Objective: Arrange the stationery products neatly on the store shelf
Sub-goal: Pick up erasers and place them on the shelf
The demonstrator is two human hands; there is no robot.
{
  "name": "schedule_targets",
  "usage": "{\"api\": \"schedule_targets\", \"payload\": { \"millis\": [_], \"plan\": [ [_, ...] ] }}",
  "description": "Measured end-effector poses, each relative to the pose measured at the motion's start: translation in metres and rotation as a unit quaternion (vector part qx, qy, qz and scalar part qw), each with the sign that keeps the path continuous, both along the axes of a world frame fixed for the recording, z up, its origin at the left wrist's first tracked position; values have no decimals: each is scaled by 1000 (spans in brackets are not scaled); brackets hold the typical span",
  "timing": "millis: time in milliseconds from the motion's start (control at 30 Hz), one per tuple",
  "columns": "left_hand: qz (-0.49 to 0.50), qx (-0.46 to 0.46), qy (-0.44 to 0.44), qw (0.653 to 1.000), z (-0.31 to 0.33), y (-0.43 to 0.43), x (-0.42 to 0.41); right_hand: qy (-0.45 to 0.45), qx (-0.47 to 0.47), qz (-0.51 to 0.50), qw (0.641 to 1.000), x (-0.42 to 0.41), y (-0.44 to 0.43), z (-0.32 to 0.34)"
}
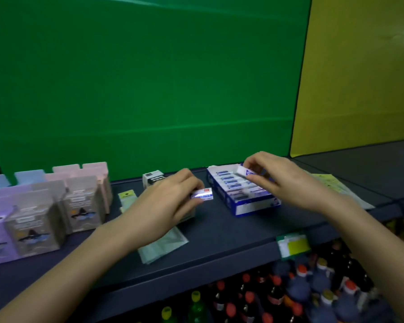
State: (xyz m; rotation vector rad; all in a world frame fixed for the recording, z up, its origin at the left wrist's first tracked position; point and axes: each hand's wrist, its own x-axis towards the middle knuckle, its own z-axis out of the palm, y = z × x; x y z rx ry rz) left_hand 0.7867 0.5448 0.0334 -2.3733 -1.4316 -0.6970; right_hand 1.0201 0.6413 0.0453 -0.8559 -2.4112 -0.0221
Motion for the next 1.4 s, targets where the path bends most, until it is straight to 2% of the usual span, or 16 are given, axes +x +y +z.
{"api": "schedule_targets", "payload": {
  "millis": [133, 300, 500, 800, 1400],
  "plan": [
    [20, -6, 2, 1000, 0, 45, 46, -37, -12, 16, 999, 35, 42, 0],
    [84, -55, 10, 995, -6, 91, 84, -98, -22, 38, 994, 56, 83, -6],
    [148, -116, 17, 982, -15, 117, 94, -132, -11, 78, 988, 52, 113, -16],
    [160, -156, 39, 974, -20, 126, 92, -190, -1, 86, 978, 37, 122, -23],
    [177, -128, 9, 976, -19, 135, 91, -155, -13, 70, 985, 31, 123, -28]
  ]
}}
